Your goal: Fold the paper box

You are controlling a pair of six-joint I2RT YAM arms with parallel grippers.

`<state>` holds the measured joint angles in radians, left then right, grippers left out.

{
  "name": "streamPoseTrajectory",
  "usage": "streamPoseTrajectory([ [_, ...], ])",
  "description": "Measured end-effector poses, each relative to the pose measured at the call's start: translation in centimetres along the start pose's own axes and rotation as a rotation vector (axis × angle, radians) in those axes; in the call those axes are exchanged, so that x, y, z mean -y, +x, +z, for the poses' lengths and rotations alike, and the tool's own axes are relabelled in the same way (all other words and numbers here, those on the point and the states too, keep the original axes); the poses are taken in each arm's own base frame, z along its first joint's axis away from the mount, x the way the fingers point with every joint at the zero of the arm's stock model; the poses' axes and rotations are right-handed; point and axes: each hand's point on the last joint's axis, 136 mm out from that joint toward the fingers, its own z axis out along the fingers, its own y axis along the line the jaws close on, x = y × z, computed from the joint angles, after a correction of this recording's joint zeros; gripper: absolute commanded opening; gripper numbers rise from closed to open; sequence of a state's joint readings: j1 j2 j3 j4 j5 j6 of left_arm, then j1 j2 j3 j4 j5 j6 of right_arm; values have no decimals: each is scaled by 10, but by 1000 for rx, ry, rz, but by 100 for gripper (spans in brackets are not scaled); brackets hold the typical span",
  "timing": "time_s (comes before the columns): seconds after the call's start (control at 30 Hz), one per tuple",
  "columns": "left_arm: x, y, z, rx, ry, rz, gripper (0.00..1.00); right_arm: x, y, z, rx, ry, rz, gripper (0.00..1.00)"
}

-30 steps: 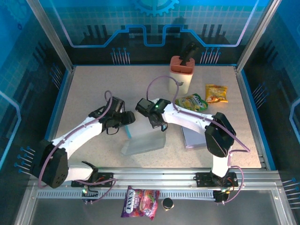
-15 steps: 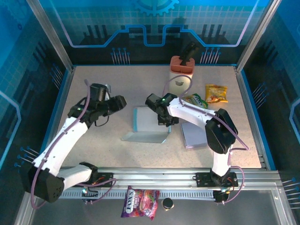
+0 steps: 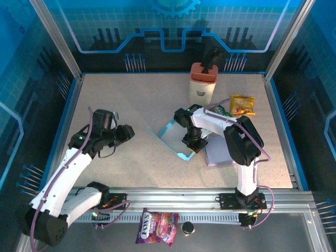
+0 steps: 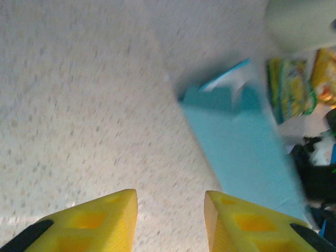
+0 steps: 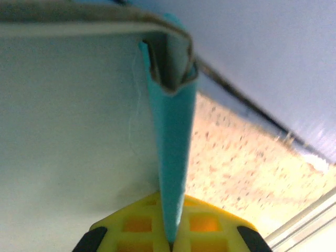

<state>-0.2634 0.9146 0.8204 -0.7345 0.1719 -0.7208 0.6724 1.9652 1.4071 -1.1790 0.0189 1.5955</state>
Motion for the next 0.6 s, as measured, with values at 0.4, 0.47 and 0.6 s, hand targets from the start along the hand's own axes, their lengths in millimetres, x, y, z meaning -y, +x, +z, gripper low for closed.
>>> streamPoseTrajectory([
  [0.4,-13,63,69,-183,62,-167,37,-21,55,18,-176,15,170,1],
  [0.47,-9,59,76,-177,75,-173,37,-24,65,21,-198,5,172,11],
  [0.6,-4,53,88,-168,88,-187,37,-32,80,18,-215,-39,153,31],
])
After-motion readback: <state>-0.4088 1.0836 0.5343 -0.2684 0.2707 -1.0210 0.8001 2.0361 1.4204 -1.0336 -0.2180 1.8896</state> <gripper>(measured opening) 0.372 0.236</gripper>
